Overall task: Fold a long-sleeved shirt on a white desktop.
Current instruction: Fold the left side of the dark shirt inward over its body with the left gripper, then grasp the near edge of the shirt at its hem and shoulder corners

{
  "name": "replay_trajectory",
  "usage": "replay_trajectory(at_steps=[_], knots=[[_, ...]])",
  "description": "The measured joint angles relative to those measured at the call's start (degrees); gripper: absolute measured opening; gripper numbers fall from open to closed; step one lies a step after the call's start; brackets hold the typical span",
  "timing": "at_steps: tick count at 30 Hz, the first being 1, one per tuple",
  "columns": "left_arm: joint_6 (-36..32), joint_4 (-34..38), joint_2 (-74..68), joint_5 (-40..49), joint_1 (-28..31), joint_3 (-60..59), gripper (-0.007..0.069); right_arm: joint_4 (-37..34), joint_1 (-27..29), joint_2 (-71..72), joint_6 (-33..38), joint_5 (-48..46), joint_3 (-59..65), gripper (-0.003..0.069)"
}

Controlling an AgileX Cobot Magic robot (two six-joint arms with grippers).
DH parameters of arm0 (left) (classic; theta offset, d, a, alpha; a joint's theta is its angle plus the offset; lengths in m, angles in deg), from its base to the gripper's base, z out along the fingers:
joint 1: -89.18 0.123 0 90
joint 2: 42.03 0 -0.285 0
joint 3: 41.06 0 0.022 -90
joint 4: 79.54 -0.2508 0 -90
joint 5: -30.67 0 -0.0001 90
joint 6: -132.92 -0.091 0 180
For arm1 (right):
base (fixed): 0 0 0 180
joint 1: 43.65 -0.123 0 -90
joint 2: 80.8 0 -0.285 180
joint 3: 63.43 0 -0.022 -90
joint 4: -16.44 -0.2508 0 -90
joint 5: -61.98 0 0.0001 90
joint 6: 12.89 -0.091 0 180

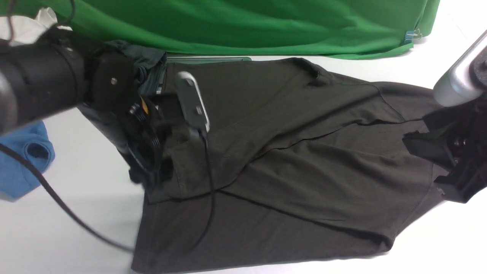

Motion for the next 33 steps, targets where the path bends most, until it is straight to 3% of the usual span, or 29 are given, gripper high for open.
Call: replay_trajectory(at_steps=[1,2,3,4,6,7,10,13,17,18,19,24,27,30,33], knots=[[4.7,-0.5,0.1,-0.1,0.7,0.4,0.0433,0.0,0.0,-0.1,-0.4,0.3,0.3,0.0293],[8.4,-0.6,0.1,0.1,2.1,0.8,0.0347,-0.1,0.0,-0.5,-0.6,0.5,0.5,0.0293],[8.9,-0.4,0.1,0.2,2.1,0.8,0.0347,-0.1,0.0,-0.6,-0.7,0.5,0.5,0.0293],[10.4,1.5,0.1,1.6,4.0,1.0,0.0185,-0.1,0.0,-1.4,-0.8,0.8,0.5,0.0293],[8.9,4.1,0.1,3.4,4.7,1.0,0.0095,-0.1,0.0,-2.3,-0.8,1.3,0.5,0.0293],[5.0,6.6,0.2,5.1,4.7,0.8,0.0052,-0.1,0.0,-3.0,-0.7,1.7,0.5,0.0293],[-5.5,13.3,1.3,6.8,2.6,-1.0,0.0016,-0.1,0.0,-4.0,-0.4,1.8,0.5,0.0293],[-9.2,15.4,3.0,8.1,-0.2,-4.4,0.0017,0.1,0.0,-4.0,-0.3,1.0,0.5,0.0293],[-11.3,17.8,4.9,10.5,-2.1,-9.3,0.006,0.1,0.0,-3.5,0.0,-0.5,0.5,0.0293],[-13.1,18.8,5.4,11.1,-2.4,-12.1,0.0117,0.1,0.0,-3.3,0.1,-0.7,0.5,0.0293],[-13.1,18.9,5.4,11.1,-2.4,-12.1,0.0126,0.1,0.0,-3.3,0.1,-0.7,0.5,0.0293],[-17.1,14.3,5.7,4.3,-2.4,-20.3,0.043,-0.2,0.0,-3.1,0.3,-0.9,0.5,0.0293],[-20.8,13.3,5.6,-1.0,-2.4,-23.3,0.0527,-0.2,0.0,-3.1,0.3,-0.9,0.5,0.0293],[-28.7,12.9,5.5,-6.4,-2.4,-26.6,0.0561,-0.2,0.0,-3.1,0.3,-0.9,0.5,0.0293],[-31.9,12.4,5.2,-11.7,-2.4,-28.8,0.0547,-0.3,0.0,-3.1,0.3,-0.9,0.5,0.0293]])
